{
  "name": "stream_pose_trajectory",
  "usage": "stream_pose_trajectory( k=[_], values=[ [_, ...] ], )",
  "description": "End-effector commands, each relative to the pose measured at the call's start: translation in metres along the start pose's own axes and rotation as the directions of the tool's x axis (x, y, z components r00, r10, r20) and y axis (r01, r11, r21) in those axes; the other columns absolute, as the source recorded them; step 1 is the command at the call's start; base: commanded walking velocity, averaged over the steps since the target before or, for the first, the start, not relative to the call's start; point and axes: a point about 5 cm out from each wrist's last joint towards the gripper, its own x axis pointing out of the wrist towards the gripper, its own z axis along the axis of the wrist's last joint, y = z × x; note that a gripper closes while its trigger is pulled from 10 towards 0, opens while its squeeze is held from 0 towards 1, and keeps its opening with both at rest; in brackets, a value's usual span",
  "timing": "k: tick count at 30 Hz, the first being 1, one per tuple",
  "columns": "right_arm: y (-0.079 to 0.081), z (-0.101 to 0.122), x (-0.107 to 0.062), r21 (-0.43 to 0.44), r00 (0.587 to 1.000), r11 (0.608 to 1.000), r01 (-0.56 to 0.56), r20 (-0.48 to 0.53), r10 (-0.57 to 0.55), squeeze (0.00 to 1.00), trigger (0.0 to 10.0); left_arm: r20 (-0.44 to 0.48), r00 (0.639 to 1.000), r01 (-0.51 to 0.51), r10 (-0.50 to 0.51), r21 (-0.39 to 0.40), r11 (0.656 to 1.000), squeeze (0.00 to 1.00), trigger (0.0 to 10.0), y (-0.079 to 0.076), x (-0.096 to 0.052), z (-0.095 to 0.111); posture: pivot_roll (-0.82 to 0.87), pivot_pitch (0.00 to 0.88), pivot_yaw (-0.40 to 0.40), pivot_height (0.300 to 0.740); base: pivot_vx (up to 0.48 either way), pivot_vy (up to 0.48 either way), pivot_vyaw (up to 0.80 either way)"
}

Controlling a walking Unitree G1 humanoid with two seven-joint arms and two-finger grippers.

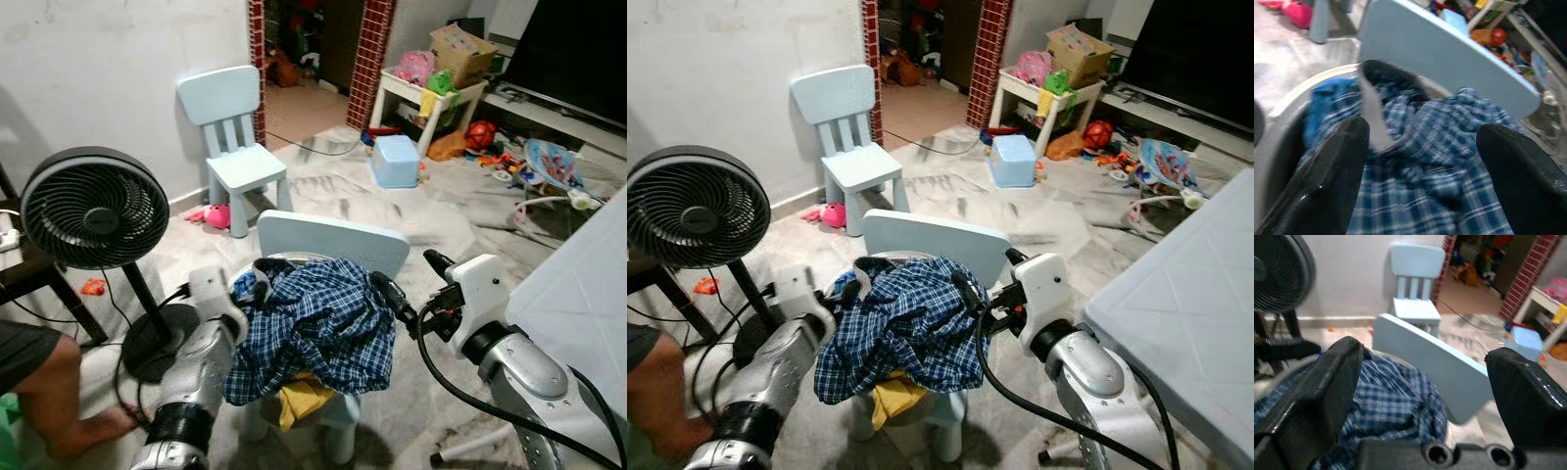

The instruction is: Hang hanger

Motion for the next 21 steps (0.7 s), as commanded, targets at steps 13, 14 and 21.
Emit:
stream_pose_trajectory(
  k=[13, 14, 21],
  values=[
    [0.002, 0.011, -0.018, -0.017, 0.999, 1.000, -0.026, -0.040, 0.025, 0.00, 10.0, 0.005, 0.996, -0.092, 0.093, -0.088, 0.992, 0.00, 10.0, 0.002, 0.007, -0.005, -0.35, 0.091, -0.108, 0.740, 0.000, 0.000, 0.00],
    [0.002, 0.010, -0.019, -0.016, 0.998, 0.999, -0.028, -0.047, 0.028, 0.00, 10.0, -0.003, 0.995, -0.099, 0.099, -0.083, 0.992, 0.00, 10.0, 0.001, 0.006, -0.008, -0.34, 0.095, -0.115, 0.740, 0.000, 0.000, 0.00],
    [0.004, 0.002, -0.032, 0.006, 0.993, 0.999, -0.042, -0.109, 0.042, 0.00, 10.0, -0.007, 0.991, -0.131, 0.131, -0.076, 0.988, 0.00, 10.0, -0.001, 0.000, -0.015, -0.31, 0.119, -0.160, 0.740, 0.000, 0.000, 0.00]
  ],
)
